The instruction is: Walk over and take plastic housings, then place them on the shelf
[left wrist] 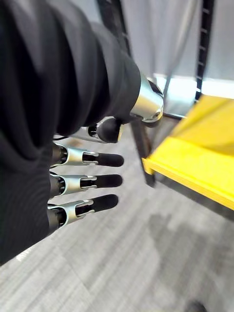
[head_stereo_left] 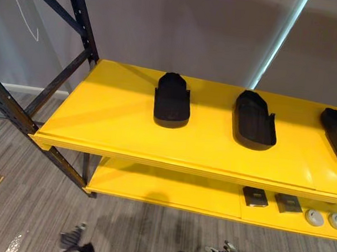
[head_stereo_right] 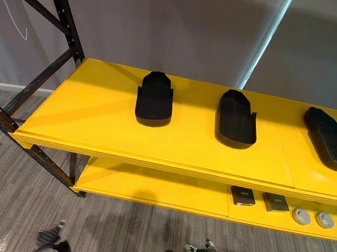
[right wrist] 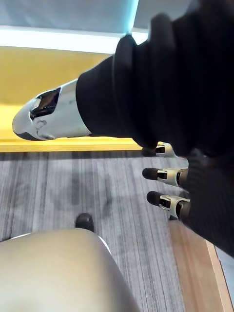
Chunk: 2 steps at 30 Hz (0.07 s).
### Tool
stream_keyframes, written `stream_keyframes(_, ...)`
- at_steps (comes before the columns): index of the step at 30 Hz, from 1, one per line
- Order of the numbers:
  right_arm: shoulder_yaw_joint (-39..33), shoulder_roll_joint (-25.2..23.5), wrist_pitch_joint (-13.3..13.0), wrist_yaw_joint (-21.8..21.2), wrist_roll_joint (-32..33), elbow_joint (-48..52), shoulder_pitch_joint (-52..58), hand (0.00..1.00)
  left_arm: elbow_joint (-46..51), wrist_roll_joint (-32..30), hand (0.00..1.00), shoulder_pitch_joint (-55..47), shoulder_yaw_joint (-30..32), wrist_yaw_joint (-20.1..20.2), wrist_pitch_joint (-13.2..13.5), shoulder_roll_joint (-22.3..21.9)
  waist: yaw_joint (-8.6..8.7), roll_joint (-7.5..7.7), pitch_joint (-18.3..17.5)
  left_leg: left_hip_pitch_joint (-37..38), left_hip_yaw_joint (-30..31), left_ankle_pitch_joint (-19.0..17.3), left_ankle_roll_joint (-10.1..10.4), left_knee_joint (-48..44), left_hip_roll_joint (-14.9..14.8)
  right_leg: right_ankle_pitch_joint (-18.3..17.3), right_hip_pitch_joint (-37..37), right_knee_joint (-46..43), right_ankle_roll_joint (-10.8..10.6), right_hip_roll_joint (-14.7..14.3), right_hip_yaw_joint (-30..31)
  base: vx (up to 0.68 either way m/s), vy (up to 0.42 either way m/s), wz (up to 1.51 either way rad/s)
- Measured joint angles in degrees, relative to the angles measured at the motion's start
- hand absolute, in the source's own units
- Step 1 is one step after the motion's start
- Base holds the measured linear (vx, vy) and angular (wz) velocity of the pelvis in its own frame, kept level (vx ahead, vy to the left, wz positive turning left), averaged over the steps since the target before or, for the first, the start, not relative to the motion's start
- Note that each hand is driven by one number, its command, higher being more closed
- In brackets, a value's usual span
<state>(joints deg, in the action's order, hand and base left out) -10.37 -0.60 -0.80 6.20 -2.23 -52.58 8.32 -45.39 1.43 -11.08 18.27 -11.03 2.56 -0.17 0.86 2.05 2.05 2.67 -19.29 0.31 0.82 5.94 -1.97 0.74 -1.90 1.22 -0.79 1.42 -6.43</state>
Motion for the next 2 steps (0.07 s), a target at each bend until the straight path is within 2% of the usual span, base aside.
stream_keyframes(2, -0.38, 0.04, 0.01, 0.12, 0.00, -0.12, -0.06, 0.00, -2.06, -1.40, 0.00, 1.13, -0.99, 0.55, 0.19, -0.01, 0.01, -0.14, 0.09, -0.07, 0.06, 0.01, 0.04, 0.00, 0.07, -0.12, 0.01, 0.14, -0.11, 0.04, 0.00, 0.00, 0.000, 0.00)
